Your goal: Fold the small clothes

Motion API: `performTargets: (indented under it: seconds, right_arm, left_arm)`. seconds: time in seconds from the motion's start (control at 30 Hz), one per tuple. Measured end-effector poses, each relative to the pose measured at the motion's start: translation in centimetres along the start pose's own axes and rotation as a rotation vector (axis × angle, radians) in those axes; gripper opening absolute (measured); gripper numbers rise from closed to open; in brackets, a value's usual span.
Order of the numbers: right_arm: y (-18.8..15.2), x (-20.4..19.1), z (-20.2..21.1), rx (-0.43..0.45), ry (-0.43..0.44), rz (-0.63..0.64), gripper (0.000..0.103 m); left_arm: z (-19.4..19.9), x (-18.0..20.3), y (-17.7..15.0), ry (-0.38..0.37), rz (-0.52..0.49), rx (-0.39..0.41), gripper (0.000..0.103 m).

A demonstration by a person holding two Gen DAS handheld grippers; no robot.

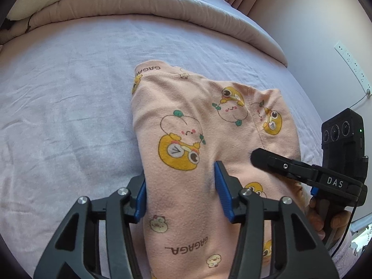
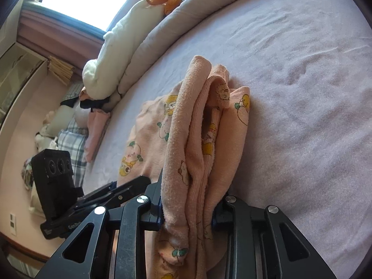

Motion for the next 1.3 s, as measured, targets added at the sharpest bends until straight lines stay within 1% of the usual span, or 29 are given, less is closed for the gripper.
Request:
performTargets:
  seconds: [0.07,0.23,0.37,0.53,0.8,1.13,1.3]
  right_arm:
    - [-0.1,-0.3,0.2,0.013,-0.012,0.011,0.026]
    - [-0.3,-1.4,0.7,0.046,-0.045,0.052,0.024]
    - [-0.6,-2.9,1.4,0.075,-0.070,0.107,0.024]
    - [-1.5,-4.5,2.5,0.087,-0.087,0.168,0.023]
    - [-4.0,-6.3,4.3,0.091,-0.060,0.209,0.023]
    - [-8.1,-9.2,5.6,0.089,-0.047,0.261,0.023]
    - [-9.9,-10.4,6.1,0.080,-0.025,0.270,0.023]
  left_arm:
    - [0.3,0.0,-0.1,0.000,0.005,0.003,0.042]
    - [1.4,0.2,-0.3,-0.002,0.017,0.016,0.031]
    - [2.5,0.5,-0.6,0.001,0.011,0.028,0.028]
    - [4.7,0.6,-2.1,0.000,0.016,0.038,0.028]
    - [8.7,0.7,-5.2,-0.003,0.030,0.054,0.028]
    - [12.4,0.7,-9.4,0.037,0.051,0.069,0.028]
    - [14.3,0.8,-11.2,0.049,0.054,0.088,0.028]
Point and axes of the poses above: each gripper's, at about its wrist camera, not at the fingertips, and z roughly against the way its jaws point, x to its right, y to its top, the point moved 2 cm from there along -z, roughly the way its jaws point, and after that the axes turned 2 degrees about -y, right-handed, at the moved point
